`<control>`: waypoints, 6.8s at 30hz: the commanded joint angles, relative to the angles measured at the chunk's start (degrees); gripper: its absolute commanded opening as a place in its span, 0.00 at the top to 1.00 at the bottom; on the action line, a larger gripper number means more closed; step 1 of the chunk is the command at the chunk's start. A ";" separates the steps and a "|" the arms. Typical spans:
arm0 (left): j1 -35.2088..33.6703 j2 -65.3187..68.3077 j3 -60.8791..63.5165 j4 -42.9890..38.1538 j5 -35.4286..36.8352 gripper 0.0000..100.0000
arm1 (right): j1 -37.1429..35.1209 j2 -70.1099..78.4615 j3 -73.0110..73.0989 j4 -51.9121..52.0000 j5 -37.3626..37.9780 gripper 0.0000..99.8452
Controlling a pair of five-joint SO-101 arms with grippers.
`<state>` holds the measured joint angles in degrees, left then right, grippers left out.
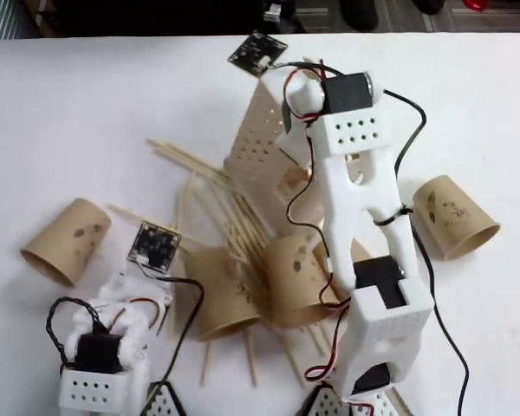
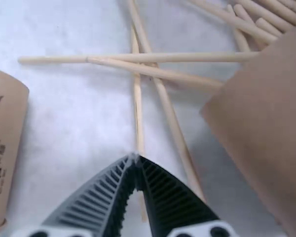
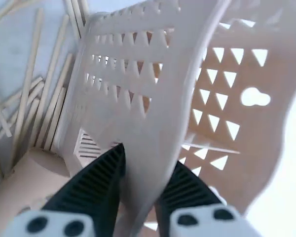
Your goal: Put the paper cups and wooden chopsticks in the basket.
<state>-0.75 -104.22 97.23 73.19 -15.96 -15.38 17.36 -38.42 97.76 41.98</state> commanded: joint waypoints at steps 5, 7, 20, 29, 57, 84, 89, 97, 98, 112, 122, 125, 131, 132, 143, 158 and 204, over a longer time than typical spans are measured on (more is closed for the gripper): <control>-0.40 -0.22 -0.26 0.26 -0.44 0.97 | 5.67 -2.95 -0.53 -6.90 9.67 0.98; -0.40 -0.22 -0.26 0.26 -0.44 0.97 | 7.34 -2.95 -0.53 -10.07 11.69 0.98; -0.40 -0.22 -0.26 0.26 -0.44 0.97 | 12.09 -2.77 1.05 -23.16 19.60 0.98; -0.40 -0.22 -0.26 0.26 -0.44 0.97 | 12.26 -3.47 9.23 -18.51 19.52 0.95; -0.40 -0.22 -0.26 0.26 -0.44 0.97 | 8.57 -6.64 0.53 0.31 2.99 0.60; -0.40 -0.22 -0.26 0.26 -0.44 0.97 | 1.71 -18.33 4.66 0.40 -3.96 0.60; -0.40 -0.22 -0.26 0.26 -0.44 0.97 | -0.75 -17.63 4.92 -2.33 -3.87 0.60; -0.40 -0.22 -0.26 0.26 -0.44 0.97 | -1.89 -8.57 4.66 -10.95 -4.04 0.60; -0.40 -0.22 -0.26 0.26 -0.44 0.97 | -1.80 -7.16 4.57 -11.65 -4.04 0.60; -0.40 -0.22 -0.26 0.26 -0.44 0.97 | -1.36 0.40 5.01 -12.18 4.31 0.84; -0.40 -0.22 -0.26 0.26 -0.44 0.97 | -3.30 -0.22 5.36 -7.87 10.02 0.98; -0.40 -0.22 -0.26 0.26 -0.44 0.97 | -4.44 -1.10 4.31 -4.09 10.02 0.98; -0.40 -0.22 -0.26 0.26 -0.44 0.97 | -5.32 -3.03 4.75 0.48 16.44 0.98; -0.40 -0.22 -0.26 0.26 -0.44 0.97 | -4.97 -3.12 4.75 0.48 16.62 0.98; -0.40 -0.22 -0.26 0.26 -0.44 0.97 | -7.34 -13.05 16.88 0.66 21.71 0.98; -0.40 -0.22 -0.26 0.26 -0.44 0.97 | -6.46 -20.18 23.38 -6.11 23.30 0.95; -0.40 -0.22 -0.26 0.26 -0.44 0.97 | 18.33 -45.85 21.98 0.40 -2.29 0.64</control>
<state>-0.75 -104.22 97.23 73.19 -15.96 -6.15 -25.01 -14.42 97.93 41.80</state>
